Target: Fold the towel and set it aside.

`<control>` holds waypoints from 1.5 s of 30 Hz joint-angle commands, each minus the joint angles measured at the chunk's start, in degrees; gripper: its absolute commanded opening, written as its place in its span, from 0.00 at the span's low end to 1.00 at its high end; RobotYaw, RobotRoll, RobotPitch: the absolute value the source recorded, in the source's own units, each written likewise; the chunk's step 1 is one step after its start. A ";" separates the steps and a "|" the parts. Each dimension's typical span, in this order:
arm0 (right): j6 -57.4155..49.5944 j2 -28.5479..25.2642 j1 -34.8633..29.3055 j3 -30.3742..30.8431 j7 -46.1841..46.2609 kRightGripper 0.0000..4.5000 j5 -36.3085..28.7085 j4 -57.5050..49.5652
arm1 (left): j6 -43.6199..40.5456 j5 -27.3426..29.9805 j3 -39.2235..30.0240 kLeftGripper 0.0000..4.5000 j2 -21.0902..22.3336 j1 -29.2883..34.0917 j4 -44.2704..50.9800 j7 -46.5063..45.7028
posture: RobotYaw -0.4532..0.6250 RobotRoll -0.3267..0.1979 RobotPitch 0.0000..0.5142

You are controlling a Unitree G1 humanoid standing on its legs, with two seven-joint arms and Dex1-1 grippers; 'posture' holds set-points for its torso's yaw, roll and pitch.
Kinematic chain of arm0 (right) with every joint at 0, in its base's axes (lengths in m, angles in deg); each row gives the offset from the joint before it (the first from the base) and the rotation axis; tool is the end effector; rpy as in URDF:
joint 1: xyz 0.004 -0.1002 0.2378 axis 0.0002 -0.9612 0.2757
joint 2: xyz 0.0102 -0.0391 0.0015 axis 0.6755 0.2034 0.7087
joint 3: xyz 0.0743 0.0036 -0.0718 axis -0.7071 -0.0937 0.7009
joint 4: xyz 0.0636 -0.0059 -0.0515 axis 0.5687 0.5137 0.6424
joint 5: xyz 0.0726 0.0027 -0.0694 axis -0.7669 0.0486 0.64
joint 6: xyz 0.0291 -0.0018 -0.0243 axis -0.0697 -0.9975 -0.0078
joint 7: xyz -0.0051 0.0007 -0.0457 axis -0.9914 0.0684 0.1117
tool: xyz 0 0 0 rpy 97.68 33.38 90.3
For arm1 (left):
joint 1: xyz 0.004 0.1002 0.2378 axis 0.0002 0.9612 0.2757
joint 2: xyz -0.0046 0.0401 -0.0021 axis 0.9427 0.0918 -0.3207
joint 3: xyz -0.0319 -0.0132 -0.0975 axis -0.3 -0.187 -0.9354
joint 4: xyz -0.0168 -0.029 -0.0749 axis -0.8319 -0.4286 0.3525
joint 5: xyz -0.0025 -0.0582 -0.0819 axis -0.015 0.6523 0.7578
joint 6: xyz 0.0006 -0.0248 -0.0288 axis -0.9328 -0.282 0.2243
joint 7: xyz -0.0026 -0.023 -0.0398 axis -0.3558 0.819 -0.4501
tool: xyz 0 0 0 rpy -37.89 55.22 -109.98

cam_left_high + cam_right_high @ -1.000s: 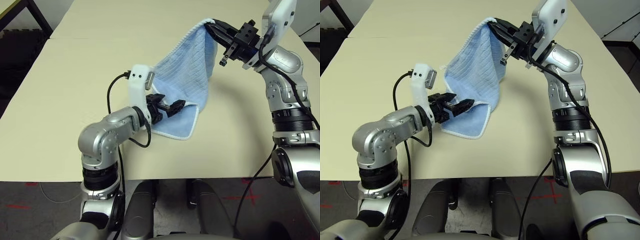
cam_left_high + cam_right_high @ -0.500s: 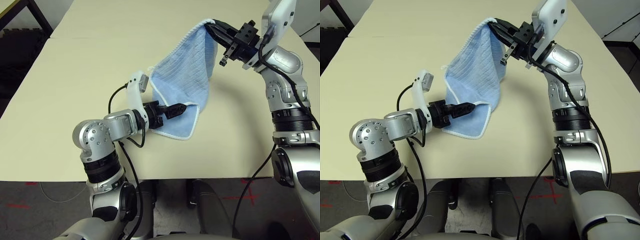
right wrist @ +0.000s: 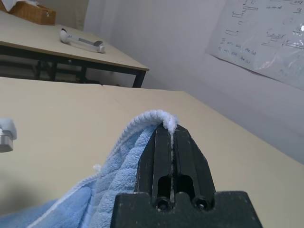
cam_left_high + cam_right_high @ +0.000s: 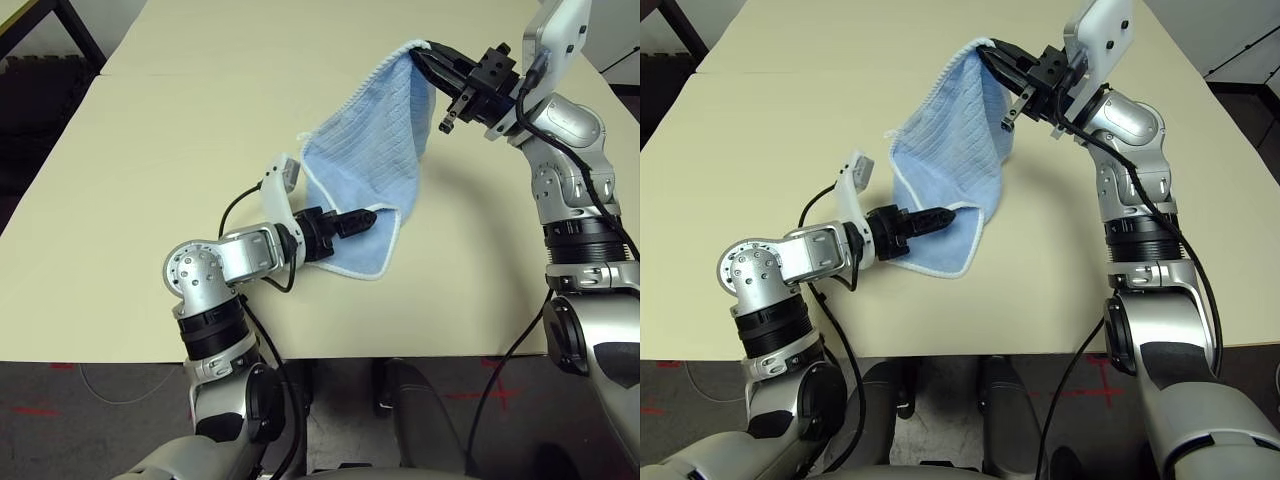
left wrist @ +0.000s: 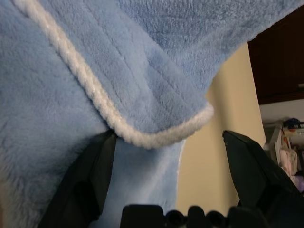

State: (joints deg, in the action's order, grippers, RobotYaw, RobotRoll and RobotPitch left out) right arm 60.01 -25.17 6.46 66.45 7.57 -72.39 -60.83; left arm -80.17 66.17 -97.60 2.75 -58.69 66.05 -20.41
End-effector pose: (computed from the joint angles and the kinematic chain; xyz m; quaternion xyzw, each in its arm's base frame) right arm 0.3235 -0.1958 0.2624 -0.1698 -0.2897 0.3960 0.8546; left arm 0.2590 0.1244 0.1747 -0.2950 0.2996 -0.3235 0.8477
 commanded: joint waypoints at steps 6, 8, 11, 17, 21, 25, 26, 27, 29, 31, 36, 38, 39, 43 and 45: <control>-0.40 -0.82 -1.29 0.12 0.11 0.00 0.17 -1.81 | -0.88 -5.47 -2.63 0.43 -1.81 -1.90 -0.52 -0.96 | 0.46 0.62 0.47; -0.42 -0.78 -1.32 0.11 0.17 0.00 0.17 -1.82 | -0.88 -6.18 -2.65 0.27 -1.70 -2.07 -0.21 -0.57 | 0.46 0.62 0.47; -0.40 -0.64 -1.39 0.12 0.29 0.00 0.16 -1.75 | -0.88 -6.58 -2.74 0.01 -1.52 -2.37 0.00 -0.07 | 0.46 0.62 0.47; -0.46 -0.34 -1.60 0.20 0.61 0.00 0.13 -1.93 | -0.88 -8.09 -3.70 0.00 -0.88 -2.97 0.04 0.76 | 0.47 0.62 0.46; -0.38 -0.47 -1.59 0.11 0.63 0.00 0.11 -1.76 | -0.76 -8.97 -3.76 0.00 0.29 -4.10 0.12 1.84 | 0.47 0.62 0.46; -0.05 -0.76 -1.28 -0.08 1.75 0.00 0.98 -0.92 | -0.01 -10.24 -2.44 0.00 6.87 -5.94 -1.11 4.68 | 0.47 0.62 0.46; 0.04 -0.88 -1.25 -0.02 2.23 0.00 1.49 -0.56 | 0.63 -10.83 -2.03 0.00 8.57 -6.25 -1.55 5.36 | 0.47 0.62 0.46; 0.20 -0.96 -1.29 0.04 2.92 0.00 2.22 0.06 | 2.20 -11.76 -1.22 0.00 10.97 -6.65 -2.14 5.99 | 0.47 0.62 0.46; 0.01 -0.96 -1.41 0.02 4.34 0.00 3.29 1.01 | 5.40 -13.72 0.80 0.00 15.07 -7.15 -3.00 7.18 | 0.47 0.62 0.46; -0.72 -0.98 -1.30 -0.13 6.52 0.00 4.49 2.33 | 8.69 -15.88 3.06 0.00 18.96 -7.49 -4.00 8.35 | 0.47 0.62 0.46; -4.30 -1.54 -1.62 0.25 10.72 0.00 7.38 5.12 | 17.52 -22.10 11.24 0.00 27.48 -6.54 -6.03 12.09 | 0.48 0.62 0.47; -6.23 -1.68 -2.13 0.25 12.16 0.00 8.20 5.53 | 20.29 -23.91 12.32 0.00 28.64 -6.43 -6.99 12.60 | 0.48 0.62 0.47; -6.78 -1.94 -2.59 0.28 12.79 0.00 8.79 5.78 | 22.53 -25.70 14.09 0.00 30.01 -6.25 -7.23 13.15 | 0.48 0.62 0.47; -9.93 -2.83 -4.56 0.00 14.93 0.00 9.90 5.46 | 29.80 -31.82 19.63 0.00 33.68 -5.61 -8.63 14.88 | 0.48 0.62 0.47; -12.21 -3.27 -5.30 -0.16 15.96 0.00 10.21 5.18 | 31.71 -33.23 20.43 0.00 33.84 -5.38 -9.47 15.33 | 0.48 0.62 0.47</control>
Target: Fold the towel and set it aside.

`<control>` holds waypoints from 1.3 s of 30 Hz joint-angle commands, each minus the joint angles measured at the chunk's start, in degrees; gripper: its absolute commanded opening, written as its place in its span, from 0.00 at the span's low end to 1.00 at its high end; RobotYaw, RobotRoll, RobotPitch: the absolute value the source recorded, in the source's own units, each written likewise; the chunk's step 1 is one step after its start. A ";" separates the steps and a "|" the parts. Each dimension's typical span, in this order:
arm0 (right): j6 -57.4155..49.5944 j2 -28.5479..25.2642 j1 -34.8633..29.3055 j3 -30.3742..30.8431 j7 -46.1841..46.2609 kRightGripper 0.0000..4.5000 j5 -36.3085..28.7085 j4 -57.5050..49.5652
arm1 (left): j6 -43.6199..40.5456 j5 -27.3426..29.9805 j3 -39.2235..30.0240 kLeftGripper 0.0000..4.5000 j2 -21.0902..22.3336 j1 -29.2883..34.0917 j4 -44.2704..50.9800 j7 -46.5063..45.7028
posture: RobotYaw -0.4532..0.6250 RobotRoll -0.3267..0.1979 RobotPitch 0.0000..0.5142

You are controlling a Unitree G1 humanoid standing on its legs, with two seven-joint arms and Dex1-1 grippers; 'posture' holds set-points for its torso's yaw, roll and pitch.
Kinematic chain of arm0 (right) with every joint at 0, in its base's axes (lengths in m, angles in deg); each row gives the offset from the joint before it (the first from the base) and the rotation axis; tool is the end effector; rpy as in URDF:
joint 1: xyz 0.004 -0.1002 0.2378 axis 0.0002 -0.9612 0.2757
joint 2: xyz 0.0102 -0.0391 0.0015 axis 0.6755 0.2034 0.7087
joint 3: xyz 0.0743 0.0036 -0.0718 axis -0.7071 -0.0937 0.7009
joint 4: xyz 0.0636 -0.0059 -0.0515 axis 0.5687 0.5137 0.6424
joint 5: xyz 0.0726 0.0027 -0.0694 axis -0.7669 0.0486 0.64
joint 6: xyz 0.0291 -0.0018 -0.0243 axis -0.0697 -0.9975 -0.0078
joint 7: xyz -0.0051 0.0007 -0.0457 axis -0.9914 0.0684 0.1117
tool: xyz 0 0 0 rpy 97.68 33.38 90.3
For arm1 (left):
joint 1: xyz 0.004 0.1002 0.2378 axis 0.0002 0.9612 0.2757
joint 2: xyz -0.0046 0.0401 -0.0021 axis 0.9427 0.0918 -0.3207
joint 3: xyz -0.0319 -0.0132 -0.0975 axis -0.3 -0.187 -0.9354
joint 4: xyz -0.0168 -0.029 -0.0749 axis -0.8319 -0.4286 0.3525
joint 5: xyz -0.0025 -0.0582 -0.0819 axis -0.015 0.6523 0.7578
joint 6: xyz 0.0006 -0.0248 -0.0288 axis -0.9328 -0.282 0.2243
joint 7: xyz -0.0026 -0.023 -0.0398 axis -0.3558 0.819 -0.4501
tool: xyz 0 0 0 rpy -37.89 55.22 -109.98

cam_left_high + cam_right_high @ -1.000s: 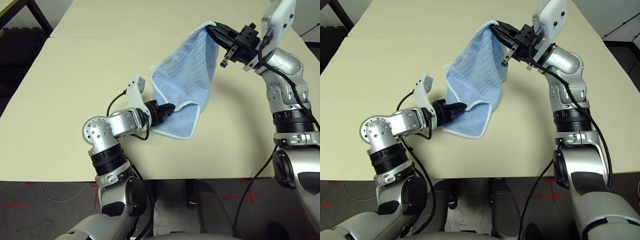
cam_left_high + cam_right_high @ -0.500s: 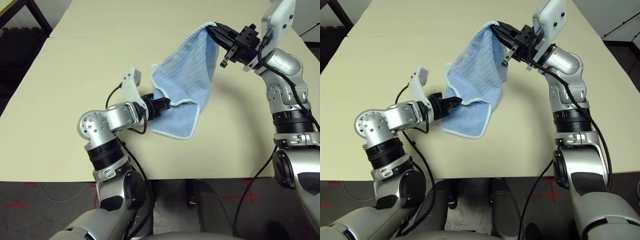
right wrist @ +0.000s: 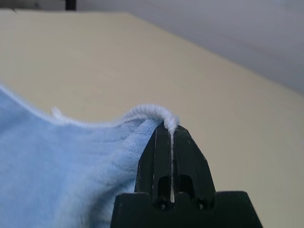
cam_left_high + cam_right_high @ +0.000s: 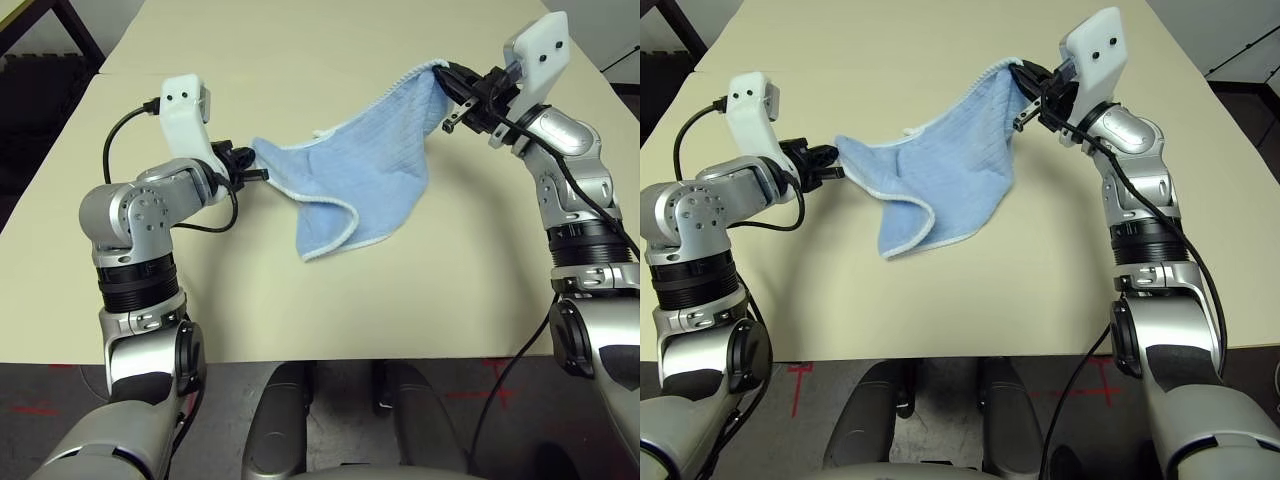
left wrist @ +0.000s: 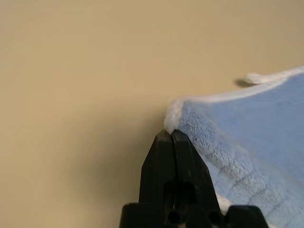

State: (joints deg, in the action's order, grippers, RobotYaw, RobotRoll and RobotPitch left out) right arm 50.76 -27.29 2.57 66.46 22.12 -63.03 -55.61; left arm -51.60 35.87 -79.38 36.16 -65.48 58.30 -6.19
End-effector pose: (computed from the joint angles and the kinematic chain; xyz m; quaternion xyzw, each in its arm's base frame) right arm 0.3310 -0.2180 0.2253 -0.1750 -0.1389 0.2374 0.9454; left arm 0.2925 0.2052 0.2333 0.0097 0.1068 -0.0527 0.9928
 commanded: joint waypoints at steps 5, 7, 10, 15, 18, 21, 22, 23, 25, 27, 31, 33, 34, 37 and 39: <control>-6.74 -1.19 -1.14 -1.51 5.48 0.00 1.12 3.01 | 10.31 -8.16 6.26 0.00 1.17 2.35 -5.44 3.47 | 0.48 0.62 0.47; -6.43 -1.05 -0.71 -1.71 6.35 0.00 1.06 4.45 | 13.70 -10.56 8.17 0.00 1.58 2.67 -7.34 4.55 | 0.45 0.62 0.47; -5.27 -1.05 -0.12 -1.30 6.48 0.00 1.27 5.95 | 18.63 -13.71 9.84 0.00 1.42 2.08 -10.50 5.11 | 0.45 0.62 0.47; -2.36 -0.65 1.82 -1.43 7.45 0.00 1.78 9.25 | 23.33 -16.42 10.06 0.00 0.55 -0.26 -14.62 5.76 | 0.44 0.62 0.47; 1.02 -0.84 3.13 -1.10 8.46 0.00 2.92 12.32 | 26.17 -18.39 10.26 0.00 0.79 -1.82 -17.13 6.06 | 0.44 0.62 0.47; 4.72 -0.75 4.65 -0.86 9.41 0.00 3.99 15.42 | 28.64 -19.95 10.09 0.00 0.90 -3.37 -19.35 6.16 | 0.44 0.62 0.47; 5.45 -0.57 5.23 -1.02 9.79 0.00 4.06 16.18 | 29.49 -20.54 10.16 0.00 1.02 -3.91 -20.05 6.23 | 0.44 0.62 0.47; 6.26 -0.44 5.92 -1.28 10.43 0.00 4.16 17.00 | 30.38 -21.11 10.16 0.00 1.16 -4.56 -20.74 6.22 | 0.44 0.62 0.47; 7.55 -0.44 7.02 -1.50 11.19 0.00 4.44 18.62 | 31.44 -21.83 10.11 0.00 1.38 -5.61 -21.96 6.56 | 0.44 0.62 0.47; 9.06 -0.79 8.15 -1.60 12.28 0.00 4.97 20.57 | 32.71 -22.71 9.99 0.00 1.86 -6.83 -23.29 6.78 | 0.44 0.62 0.47; 12.31 -1.53 9.99 -1.58 14.11 0.00 6.09 23.71 | 34.88 -24.05 9.60 0.00 2.82 -9.03 -25.67 6.86 | 0.44 0.62 0.47; 14.02 -1.70 10.94 -1.70 14.85 0.00 6.38 24.99 | 35.87 -24.57 9.43 0.00 3.16 -9.98 -26.81 6.93 | 0.44 0.62 0.47; 14.86 -1.72 11.51 -1.79 15.16 0.00 6.41 25.54 | 36.53 -24.91 9.40 0.00 3.39 -10.57 -27.45 6.91 | 0.44 0.62 0.47; 17.58 -1.67 13.16 -1.88 16.22 0.00 6.72 27.24 | 38.71 -25.88 9.28 0.00 4.08 -12.45 -29.28 6.28 | 0.44 0.62 0.47; 18.92 -1.58 13.85 -1.85 16.85 0.00 6.81 28.22 | 39.83 -26.31 9.08 0.00 4.42 -13.33 -30.21 6.05 | 0.45 0.62 0.46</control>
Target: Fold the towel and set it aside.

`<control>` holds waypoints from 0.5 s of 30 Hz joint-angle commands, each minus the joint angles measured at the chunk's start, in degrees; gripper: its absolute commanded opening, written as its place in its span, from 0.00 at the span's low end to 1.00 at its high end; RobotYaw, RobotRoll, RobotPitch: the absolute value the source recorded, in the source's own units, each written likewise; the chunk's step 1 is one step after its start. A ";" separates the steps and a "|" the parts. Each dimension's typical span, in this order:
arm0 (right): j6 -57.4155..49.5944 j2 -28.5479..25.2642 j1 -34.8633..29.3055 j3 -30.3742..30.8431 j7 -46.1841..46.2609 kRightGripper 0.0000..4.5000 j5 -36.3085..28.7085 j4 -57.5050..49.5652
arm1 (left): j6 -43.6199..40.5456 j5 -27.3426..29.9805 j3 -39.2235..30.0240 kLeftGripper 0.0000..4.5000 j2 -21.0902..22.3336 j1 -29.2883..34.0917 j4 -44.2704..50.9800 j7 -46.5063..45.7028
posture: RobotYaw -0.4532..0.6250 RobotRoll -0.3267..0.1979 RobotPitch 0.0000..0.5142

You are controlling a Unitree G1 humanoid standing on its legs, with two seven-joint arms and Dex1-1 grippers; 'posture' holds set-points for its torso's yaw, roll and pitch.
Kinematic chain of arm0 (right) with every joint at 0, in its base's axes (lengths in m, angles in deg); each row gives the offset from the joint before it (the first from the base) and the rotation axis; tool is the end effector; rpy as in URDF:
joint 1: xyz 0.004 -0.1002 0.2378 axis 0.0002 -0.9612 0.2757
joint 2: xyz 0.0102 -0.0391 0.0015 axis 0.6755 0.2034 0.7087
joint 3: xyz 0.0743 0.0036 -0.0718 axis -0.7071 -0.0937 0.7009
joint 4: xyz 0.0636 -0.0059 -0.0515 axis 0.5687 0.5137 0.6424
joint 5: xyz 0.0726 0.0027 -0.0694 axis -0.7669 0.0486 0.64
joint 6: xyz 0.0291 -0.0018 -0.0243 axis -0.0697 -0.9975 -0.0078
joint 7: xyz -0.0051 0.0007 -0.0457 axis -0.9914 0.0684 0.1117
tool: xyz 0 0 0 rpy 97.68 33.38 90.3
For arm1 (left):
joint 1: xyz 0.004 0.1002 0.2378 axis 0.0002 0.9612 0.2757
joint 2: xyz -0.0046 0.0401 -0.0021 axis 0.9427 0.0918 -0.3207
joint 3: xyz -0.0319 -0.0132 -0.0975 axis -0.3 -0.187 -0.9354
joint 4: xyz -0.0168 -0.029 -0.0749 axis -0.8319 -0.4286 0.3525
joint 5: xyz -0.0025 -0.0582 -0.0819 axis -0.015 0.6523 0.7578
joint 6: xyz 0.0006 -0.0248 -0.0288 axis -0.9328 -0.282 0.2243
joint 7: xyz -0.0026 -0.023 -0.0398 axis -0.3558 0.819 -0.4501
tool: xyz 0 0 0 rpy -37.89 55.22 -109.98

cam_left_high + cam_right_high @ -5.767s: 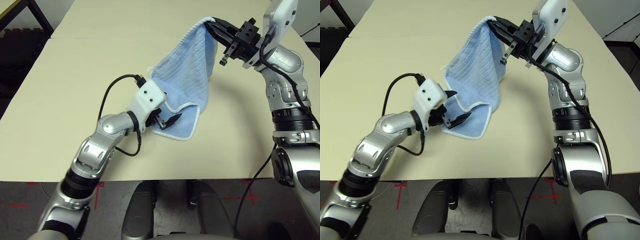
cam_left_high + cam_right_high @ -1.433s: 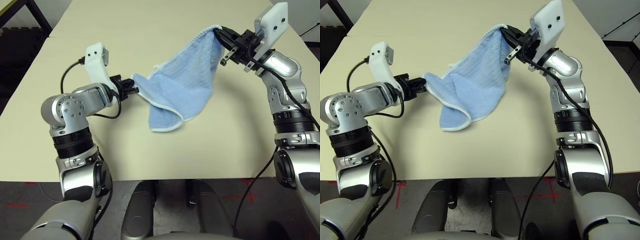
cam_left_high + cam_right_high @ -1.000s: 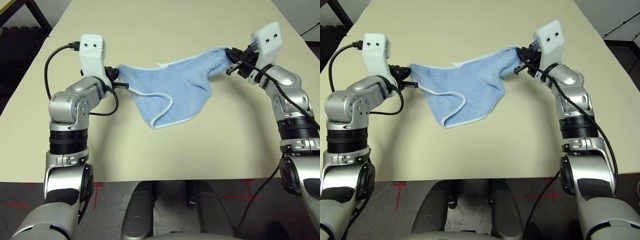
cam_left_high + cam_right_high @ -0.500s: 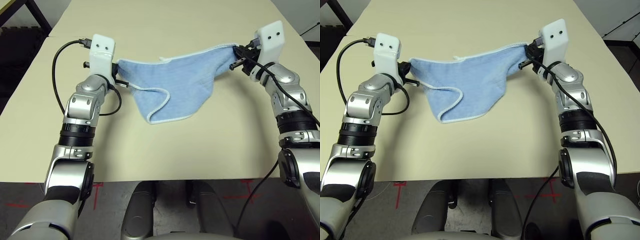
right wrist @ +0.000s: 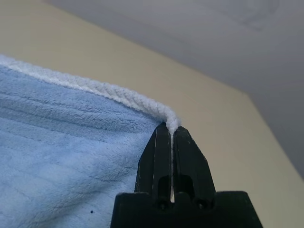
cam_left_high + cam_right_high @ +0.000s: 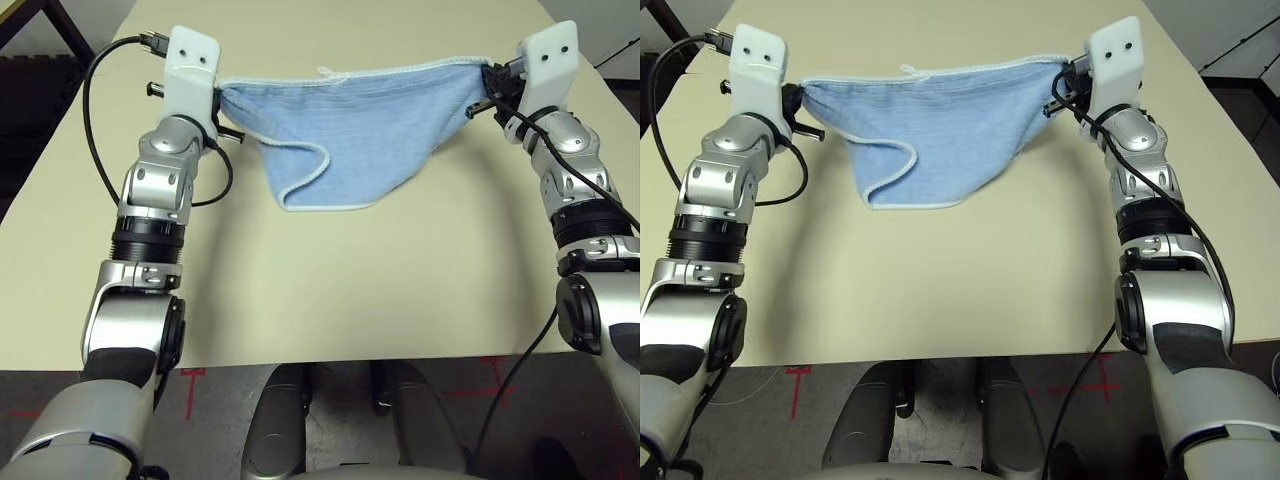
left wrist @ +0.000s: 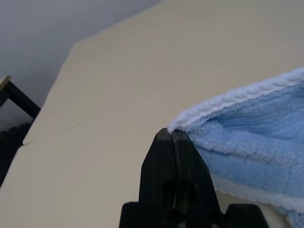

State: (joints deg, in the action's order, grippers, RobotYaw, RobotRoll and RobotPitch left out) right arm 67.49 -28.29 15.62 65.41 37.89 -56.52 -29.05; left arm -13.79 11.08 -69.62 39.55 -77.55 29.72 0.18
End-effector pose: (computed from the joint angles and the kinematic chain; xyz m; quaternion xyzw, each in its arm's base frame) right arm 0.3567 -0.2298 0.2386 -0.1908 -0.1851 0.0711 0.9614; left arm 0.3394 0.2146 0.2545 0.2210 -0.0556 0.0201 0.9735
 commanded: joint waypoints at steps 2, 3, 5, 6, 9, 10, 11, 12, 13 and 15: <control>3.29 -0.58 1.40 -0.77 1.78 0.00 0.45 2.66 | 3.23 -2.22 -0.78 0.00 1.39 -2.02 -2.27 -0.63 | 0.45 0.62 0.46; 3.71 -0.59 1.73 -0.78 2.08 0.00 0.51 3.14 | 3.74 -2.56 -0.78 0.00 1.63 -2.45 -2.64 -0.70 | 0.45 0.62 0.46; 4.47 -0.66 2.34 -0.71 2.70 0.00 0.76 4.06 | 4.57 -3.16 -0.66 0.00 2.12 -3.17 -3.54 -0.59 | 0.45 0.62 0.46; 4.77 -0.70 2.54 -0.66 2.87 0.00 0.83 4.43 | 4.90 -3.43 -0.65 0.00 2.23 -3.34 -3.85 -0.53 | 0.45 0.62 0.46; 5.57 -0.90 3.07 -0.70 3.31 0.00 0.99 5.22 | 5.57 -4.28 -0.59 0.00 2.74 -3.54 -4.17 -0.05 | 0.45 0.62 0.46; 5.94 -1.05 3.36 -0.67 3.59 0.00 1.24 5.69 | 5.89 -4.52 -0.62 0.00 2.94 -3.77 -4.46 0.03 | 0.45 0.62 0.46; 6.16 -1.16 3.56 -0.69 3.70 0.00 1.36 6.04 | 6.10 -4.68 -0.68 0.00 3.11 -3.92 -4.62 0.05 | 0.46 0.62 0.46; 6.46 -1.27 3.76 -0.68 3.93 0.00 1.52 6.40 | 6.33 -4.89 -0.74 0.00 3.32 -4.16 -4.99 -0.08 | 0.46 0.62 0.46; 6.72 -1.36 3.95 -0.67 4.17 0.00 1.67 6.74 | 6.67 -5.10 -0.83 0.00 3.53 -4.46 -5.48 -0.31 | 0.46 0.62 0.46; 7.06 -1.46 4.21 -0.73 4.61 0.00 1.83 7.22 | 7.35 -5.64 -1.00 0.00 3.89 -4.96 -6.22 -0.97 | 0.46 0.62 0.46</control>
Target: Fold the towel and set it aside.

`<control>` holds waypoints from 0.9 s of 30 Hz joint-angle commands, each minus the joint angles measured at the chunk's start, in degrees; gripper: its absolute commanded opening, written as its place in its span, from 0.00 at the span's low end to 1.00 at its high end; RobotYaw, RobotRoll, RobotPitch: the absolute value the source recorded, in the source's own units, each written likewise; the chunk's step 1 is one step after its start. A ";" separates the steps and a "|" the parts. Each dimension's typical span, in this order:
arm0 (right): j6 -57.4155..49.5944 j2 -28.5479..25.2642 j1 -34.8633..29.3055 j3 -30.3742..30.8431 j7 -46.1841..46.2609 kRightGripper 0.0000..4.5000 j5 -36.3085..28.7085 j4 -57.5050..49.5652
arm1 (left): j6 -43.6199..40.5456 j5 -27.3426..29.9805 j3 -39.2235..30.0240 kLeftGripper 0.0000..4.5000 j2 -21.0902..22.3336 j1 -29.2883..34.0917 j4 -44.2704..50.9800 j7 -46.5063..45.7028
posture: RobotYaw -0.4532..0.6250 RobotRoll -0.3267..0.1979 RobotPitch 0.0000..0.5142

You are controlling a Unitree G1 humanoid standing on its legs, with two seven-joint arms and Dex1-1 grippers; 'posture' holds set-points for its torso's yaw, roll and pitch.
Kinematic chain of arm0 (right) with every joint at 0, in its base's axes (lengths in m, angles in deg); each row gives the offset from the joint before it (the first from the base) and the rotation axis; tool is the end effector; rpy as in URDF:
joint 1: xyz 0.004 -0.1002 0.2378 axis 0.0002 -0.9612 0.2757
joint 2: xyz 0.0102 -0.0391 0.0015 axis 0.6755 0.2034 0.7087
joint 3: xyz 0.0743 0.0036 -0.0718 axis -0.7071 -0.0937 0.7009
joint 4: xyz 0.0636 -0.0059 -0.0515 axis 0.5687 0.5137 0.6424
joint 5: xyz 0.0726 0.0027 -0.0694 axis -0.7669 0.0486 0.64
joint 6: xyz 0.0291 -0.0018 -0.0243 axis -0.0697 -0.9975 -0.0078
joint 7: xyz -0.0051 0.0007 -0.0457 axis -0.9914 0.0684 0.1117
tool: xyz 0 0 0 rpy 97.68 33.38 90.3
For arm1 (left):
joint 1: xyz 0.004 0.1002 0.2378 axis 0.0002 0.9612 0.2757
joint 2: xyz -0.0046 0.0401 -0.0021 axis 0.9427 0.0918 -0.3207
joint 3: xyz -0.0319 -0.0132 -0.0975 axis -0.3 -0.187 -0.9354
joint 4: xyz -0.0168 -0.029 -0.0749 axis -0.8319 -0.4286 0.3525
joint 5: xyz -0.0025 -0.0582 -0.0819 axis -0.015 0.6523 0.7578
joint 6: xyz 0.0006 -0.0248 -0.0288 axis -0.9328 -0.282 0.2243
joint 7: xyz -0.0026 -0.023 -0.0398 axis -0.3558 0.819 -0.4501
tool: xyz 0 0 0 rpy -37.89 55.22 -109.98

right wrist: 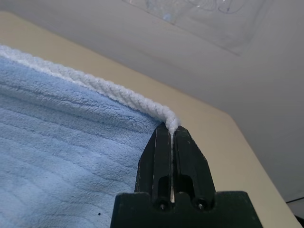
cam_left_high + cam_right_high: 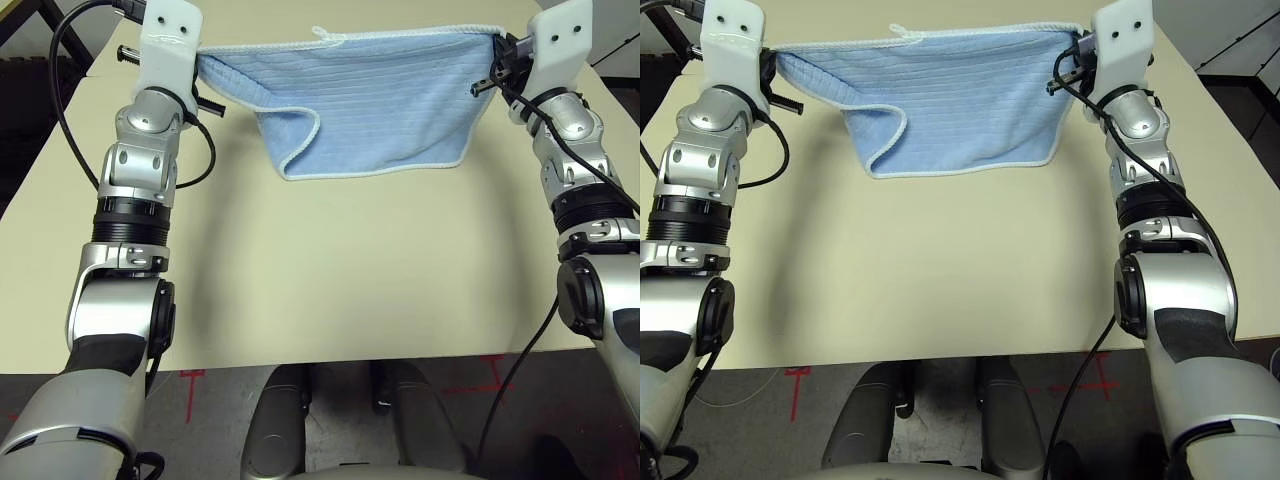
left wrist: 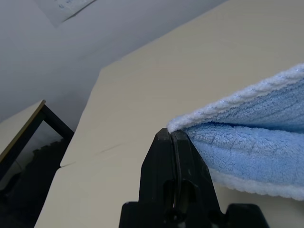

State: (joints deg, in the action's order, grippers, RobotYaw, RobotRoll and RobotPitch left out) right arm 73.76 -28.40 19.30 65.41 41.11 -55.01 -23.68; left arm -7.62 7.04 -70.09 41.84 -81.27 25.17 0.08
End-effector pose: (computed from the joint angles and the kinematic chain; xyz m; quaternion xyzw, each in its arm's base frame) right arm 0.3598 -0.2275 0.2489 -0.1999 -0.2258 0.0470 0.9523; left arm 0.3410 0.2253 0.2737 0.2603 -0.1001 0.0497 0.9590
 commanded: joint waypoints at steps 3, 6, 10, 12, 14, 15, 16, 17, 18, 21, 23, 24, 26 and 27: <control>1.23 -1.46 0.65 -0.74 1.90 0.00 0.54 2.22 | 2.16 -2.25 -0.63 0.00 2.03 -1.84 -2.58 -1.33 | 0.46 0.62 0.47; 1.70 -1.52 0.87 -0.79 2.36 0.00 0.61 2.64 | 4.75 -4.01 -0.05 0.00 2.88 -2.89 -4.41 -2.57 | 0.46 0.62 0.47; 1.90 -1.53 0.94 -1.01 2.32 0.00 0.60 2.81 | 6.59 -4.71 -0.37 0.00 3.69 -4.90 -7.49 -3.18 | 0.45 0.62 0.47; 1.83 -1.51 0.86 -1.15 2.16 0.00 0.44 2.71 | 6.85 -4.81 -0.36 0.00 3.93 -5.20 -8.61 -2.95 | 0.45 0.62 0.48; 1.59 -1.55 0.77 -1.39 1.93 0.00 0.12 2.62 | 7.01 -4.90 -0.33 0.00 3.95 -4.99 -8.83 -3.16 | 0.45 0.62 0.48; 1.43 -1.57 0.75 -1.53 1.83 0.00 -0.07 2.62 | 7.00 -4.94 -0.35 0.00 3.94 -4.92 -8.85 -3.34 | 0.45 0.62 0.48; 1.22 -1.66 0.67 -1.66 1.51 0.00 -0.29 2.47 | 6.87 -4.97 -0.42 0.00 3.97 -4.74 -8.70 -3.47 | 0.45 0.62 0.48; 1.09 -1.73 0.62 -1.72 1.29 0.00 -0.43 2.36 | 6.79 -4.99 -0.48 0.00 4.00 -4.64 -8.60 -3.53 | 0.45 0.62 0.48; 1.06 -1.83 0.58 -1.73 1.09 0.00 -0.49 2.28 | 6.79 -5.30 -0.39 0.00 4.16 -4.53 -8.55 -3.82 | 0.45 0.62 0.48; 0.90 -2.17 0.71 -1.68 0.61 0.00 -0.47 2.54 | 6.75 -5.50 -0.31 0.00 4.52 -4.60 -9.25 -3.68 | 0.45 0.62 0.48; 0.49 -2.36 1.01 -1.64 0.37 0.00 -0.39 2.92 | 5.35 -5.04 -0.47 0.00 4.49 -4.89 -10.31 -2.81 | 0.45 0.62 0.48; 0.29 -2.42 1.09 -1.64 0.24 0.00 -0.37 2.94 | 4.57 -4.67 -0.67 0.00 4.39 -4.97 -10.62 -2.35 | 0.45 0.62 0.49; -0.39 -2.47 0.98 -1.38 -0.38 0.00 -0.17 2.89 | 2.89 -4.00 -0.31 0.00 3.96 -3.91 -10.05 -0.18 | 0.45 0.62 0.49; -0.74 -2.49 0.79 -1.21 -0.73 0.00 -0.04 2.79 | 1.97 -3.80 -0.07 0.00 3.77 -3.19 -9.34 0.82 | 0.45 0.62 0.49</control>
State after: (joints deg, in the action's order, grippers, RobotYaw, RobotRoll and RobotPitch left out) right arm 74.64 -28.56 20.53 65.45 40.23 -54.48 -22.01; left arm -2.95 3.32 -69.38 44.31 -86.21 16.61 0.08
